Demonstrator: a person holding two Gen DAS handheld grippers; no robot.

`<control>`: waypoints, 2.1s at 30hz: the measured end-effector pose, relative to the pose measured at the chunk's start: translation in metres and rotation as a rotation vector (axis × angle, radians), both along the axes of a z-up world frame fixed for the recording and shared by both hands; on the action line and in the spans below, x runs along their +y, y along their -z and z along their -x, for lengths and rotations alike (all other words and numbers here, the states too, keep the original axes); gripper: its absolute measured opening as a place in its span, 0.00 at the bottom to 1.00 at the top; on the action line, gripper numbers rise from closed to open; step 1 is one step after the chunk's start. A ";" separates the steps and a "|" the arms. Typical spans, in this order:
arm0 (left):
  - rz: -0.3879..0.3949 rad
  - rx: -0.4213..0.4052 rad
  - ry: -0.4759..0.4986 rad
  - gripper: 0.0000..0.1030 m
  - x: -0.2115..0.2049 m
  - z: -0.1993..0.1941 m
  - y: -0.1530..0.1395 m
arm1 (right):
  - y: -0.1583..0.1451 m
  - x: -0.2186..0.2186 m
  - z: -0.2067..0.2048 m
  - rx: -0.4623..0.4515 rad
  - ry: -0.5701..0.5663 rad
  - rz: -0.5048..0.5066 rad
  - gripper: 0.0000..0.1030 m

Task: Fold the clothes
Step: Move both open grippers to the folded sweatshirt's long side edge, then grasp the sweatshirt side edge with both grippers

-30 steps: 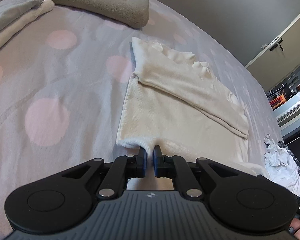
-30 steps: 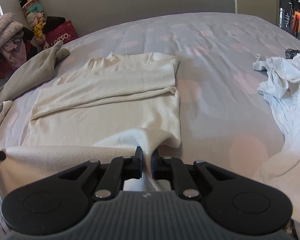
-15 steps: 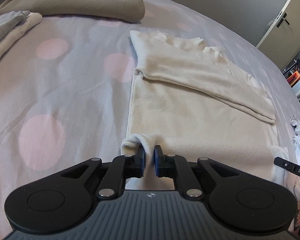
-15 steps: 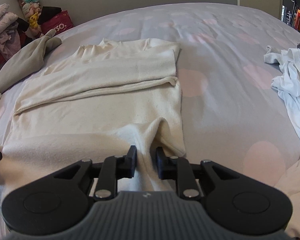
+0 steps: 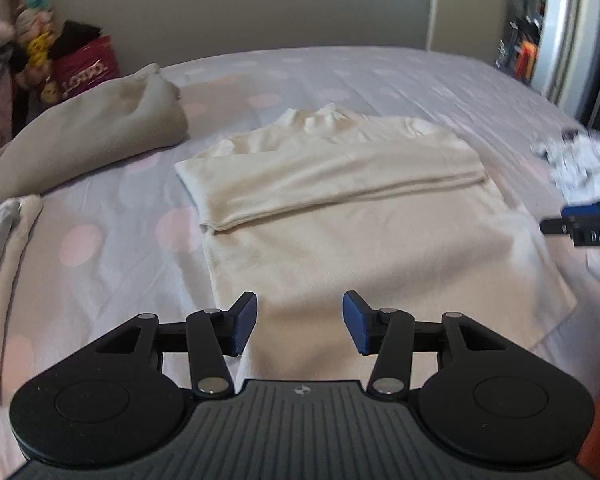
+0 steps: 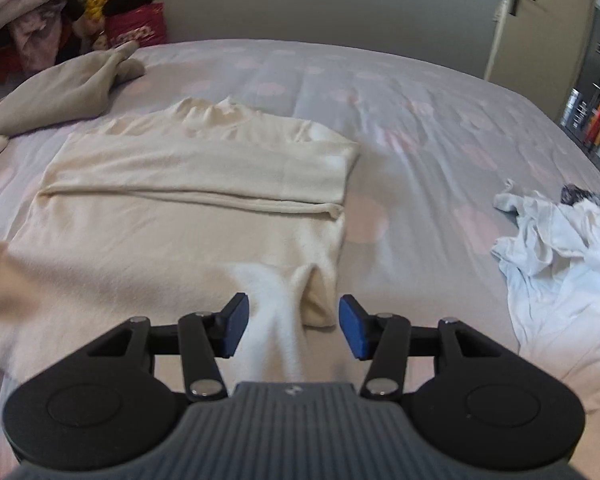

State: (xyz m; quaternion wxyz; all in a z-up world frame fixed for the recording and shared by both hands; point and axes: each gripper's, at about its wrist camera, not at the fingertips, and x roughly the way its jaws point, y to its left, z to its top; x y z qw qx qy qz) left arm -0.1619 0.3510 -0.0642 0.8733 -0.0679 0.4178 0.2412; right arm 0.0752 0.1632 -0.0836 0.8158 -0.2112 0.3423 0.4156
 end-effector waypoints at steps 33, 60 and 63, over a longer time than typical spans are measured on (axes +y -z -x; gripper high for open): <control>-0.677 0.672 0.869 0.48 -0.094 0.050 0.129 | 0.079 -0.021 0.118 -0.576 -0.783 0.630 0.47; -0.798 0.701 0.789 0.08 -0.086 0.046 0.148 | 0.094 -0.021 0.117 -0.706 -0.815 0.648 0.20; -0.781 0.687 0.773 0.02 -0.081 0.042 0.146 | 0.091 -0.020 0.115 -0.711 -0.809 0.643 0.05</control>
